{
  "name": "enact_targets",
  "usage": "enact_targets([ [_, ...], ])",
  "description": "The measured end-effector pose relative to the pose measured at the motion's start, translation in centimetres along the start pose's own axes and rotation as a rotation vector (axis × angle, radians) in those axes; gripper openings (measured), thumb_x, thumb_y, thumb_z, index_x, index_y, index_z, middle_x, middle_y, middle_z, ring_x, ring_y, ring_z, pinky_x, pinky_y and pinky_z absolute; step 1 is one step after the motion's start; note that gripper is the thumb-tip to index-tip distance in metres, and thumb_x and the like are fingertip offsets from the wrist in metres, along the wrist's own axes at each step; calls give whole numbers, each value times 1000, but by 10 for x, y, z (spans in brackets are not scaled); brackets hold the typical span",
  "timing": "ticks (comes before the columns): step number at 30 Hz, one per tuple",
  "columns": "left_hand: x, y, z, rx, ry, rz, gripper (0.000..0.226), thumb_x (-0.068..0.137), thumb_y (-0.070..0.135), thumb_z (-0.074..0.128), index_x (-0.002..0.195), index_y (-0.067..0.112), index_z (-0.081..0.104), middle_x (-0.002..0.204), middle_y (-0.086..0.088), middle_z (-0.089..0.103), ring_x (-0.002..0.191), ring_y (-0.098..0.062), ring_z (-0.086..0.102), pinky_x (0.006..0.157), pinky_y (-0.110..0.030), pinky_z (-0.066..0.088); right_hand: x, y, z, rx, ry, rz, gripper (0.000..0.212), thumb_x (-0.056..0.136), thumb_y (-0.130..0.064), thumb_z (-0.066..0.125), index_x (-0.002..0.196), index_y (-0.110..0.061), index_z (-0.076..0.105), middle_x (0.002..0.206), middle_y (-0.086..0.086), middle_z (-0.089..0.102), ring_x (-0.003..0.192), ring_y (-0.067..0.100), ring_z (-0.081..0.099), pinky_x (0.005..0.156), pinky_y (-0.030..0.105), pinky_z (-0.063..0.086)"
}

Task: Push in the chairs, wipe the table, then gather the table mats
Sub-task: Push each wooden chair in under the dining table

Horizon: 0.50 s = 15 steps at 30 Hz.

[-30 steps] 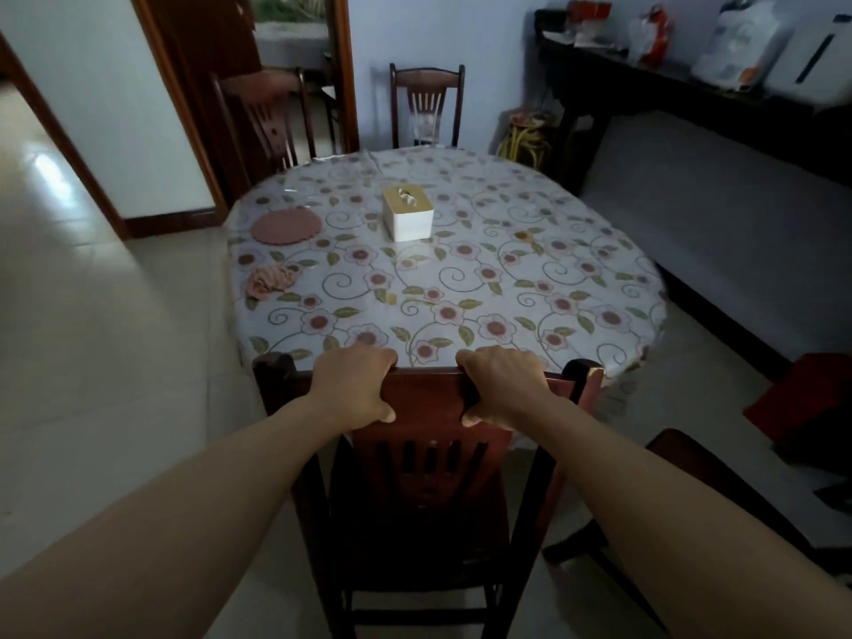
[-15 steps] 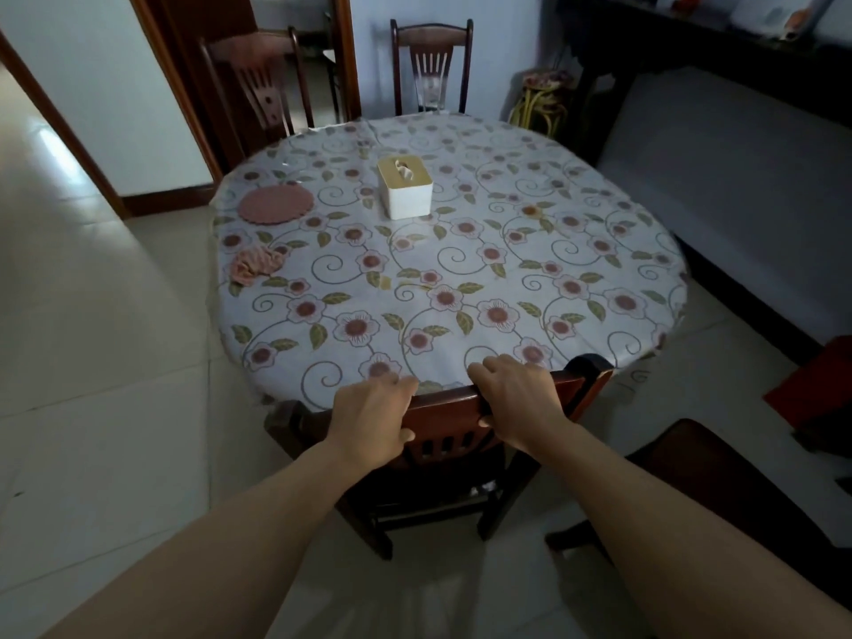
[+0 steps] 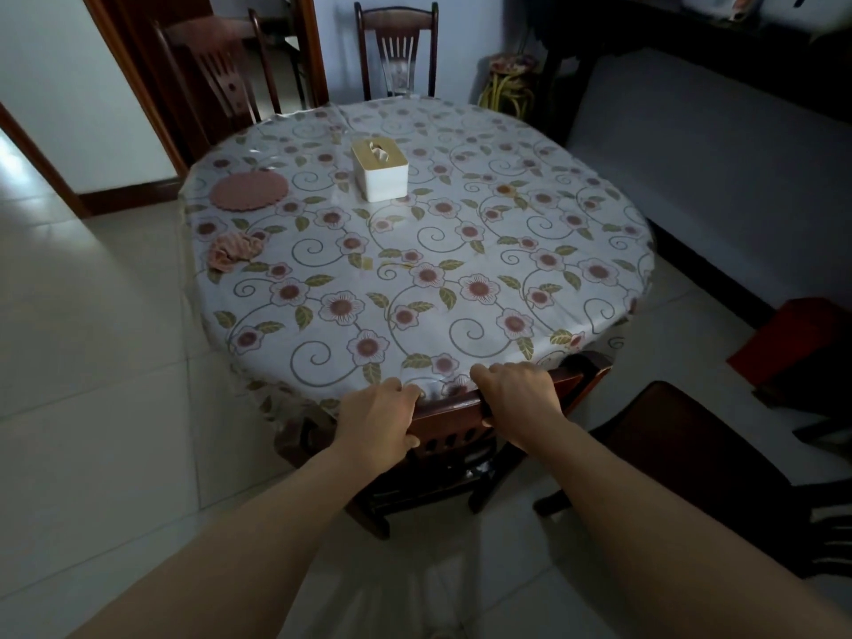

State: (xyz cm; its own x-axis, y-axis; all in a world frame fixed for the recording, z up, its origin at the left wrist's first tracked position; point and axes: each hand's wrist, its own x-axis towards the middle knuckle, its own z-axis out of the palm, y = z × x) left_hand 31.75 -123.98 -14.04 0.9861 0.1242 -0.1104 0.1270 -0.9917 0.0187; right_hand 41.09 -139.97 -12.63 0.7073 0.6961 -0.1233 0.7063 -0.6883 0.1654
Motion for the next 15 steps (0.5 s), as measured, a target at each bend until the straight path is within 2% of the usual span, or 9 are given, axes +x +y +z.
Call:
enact_targets([
  [4,-5,5,5,26,-36,-7,49,81,43,66,120,21,48,111,0,59,100,-22,60,77,-36,50,-5,7,10,59,14,-54,36,85,-31,64,112,-19,46,102,0,64,91,24,61,68,31,35],
  [7,-7,11,9,47,-5,-16,53,82,40,65,127,24,44,114,1,61,102,-21,61,80,-34,50,-4,20,21,91,73,-128,30,83,-27,66,107,-23,48,97,-1,65,86,23,62,64,29,40],
  [11,-10,11,6,2,-3,-73,51,81,37,66,127,27,46,118,5,60,106,-18,60,84,-33,49,-3,23,22,131,111,-188,26,84,-24,63,107,-24,51,93,-4,62,83,21,61,61,28,33],
  [13,-15,6,5,-20,-22,-98,50,80,35,67,125,27,48,119,6,60,106,-17,59,85,-33,49,-5,15,24,155,166,-221,22,79,-20,67,97,-22,54,81,-4,62,72,21,60,56,28,31],
  [15,-24,3,5,-23,-36,-117,48,80,34,66,124,25,48,120,7,58,108,-18,58,86,-33,49,-8,6,29,170,204,-233,27,64,-16,77,78,-22,55,63,-6,59,53,18,54,46,26,33],
])
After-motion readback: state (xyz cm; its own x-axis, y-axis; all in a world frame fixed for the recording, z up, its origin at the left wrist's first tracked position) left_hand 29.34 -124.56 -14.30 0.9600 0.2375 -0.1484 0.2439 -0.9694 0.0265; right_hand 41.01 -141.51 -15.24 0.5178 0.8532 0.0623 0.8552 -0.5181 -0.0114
